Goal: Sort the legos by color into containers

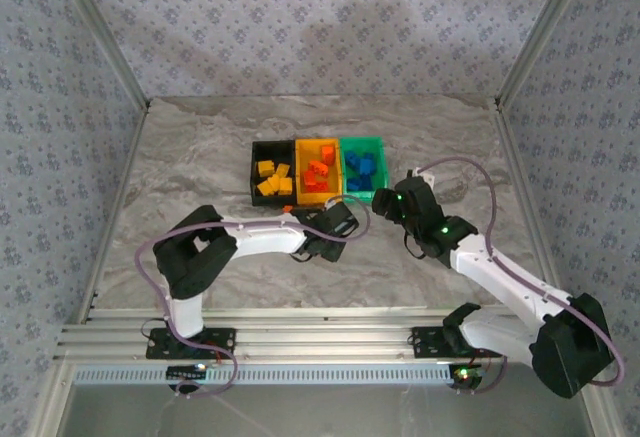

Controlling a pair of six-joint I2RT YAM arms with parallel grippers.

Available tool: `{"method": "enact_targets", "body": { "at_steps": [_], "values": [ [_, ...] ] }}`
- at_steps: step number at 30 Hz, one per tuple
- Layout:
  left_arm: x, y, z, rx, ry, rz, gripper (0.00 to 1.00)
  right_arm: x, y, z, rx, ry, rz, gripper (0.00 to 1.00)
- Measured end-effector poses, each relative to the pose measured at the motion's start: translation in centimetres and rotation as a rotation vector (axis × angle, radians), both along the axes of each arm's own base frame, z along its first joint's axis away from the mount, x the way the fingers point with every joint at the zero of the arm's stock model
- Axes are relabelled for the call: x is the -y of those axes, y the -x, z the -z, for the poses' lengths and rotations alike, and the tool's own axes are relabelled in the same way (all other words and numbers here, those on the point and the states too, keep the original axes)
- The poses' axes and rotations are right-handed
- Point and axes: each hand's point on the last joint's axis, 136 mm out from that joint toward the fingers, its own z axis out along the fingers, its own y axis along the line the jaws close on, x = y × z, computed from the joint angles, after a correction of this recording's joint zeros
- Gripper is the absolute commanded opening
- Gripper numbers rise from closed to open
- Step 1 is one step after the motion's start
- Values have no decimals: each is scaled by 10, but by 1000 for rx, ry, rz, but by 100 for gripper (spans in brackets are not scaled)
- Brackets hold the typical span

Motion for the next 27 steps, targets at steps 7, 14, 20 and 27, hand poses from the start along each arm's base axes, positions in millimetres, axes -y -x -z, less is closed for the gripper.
{"method": "enact_targets", "body": {
  "at_steps": [7, 14, 20, 27],
  "values": [
    [5, 3, -2, -9, 23, 15, 29, 5, 2, -4, 12, -11, 12, 82],
    [-9, -23, -48, 29, 143, -58, 28, 5, 2, -3, 10, -12, 14, 82],
    [-24, -99, -118, 167, 288, -207, 29, 7, 4, 3, 1, -6, 16, 82],
    [-11, -167, -129, 226, 329, -278, 29, 6, 3, 8, -12, 2, 14, 82]
  ]
}}
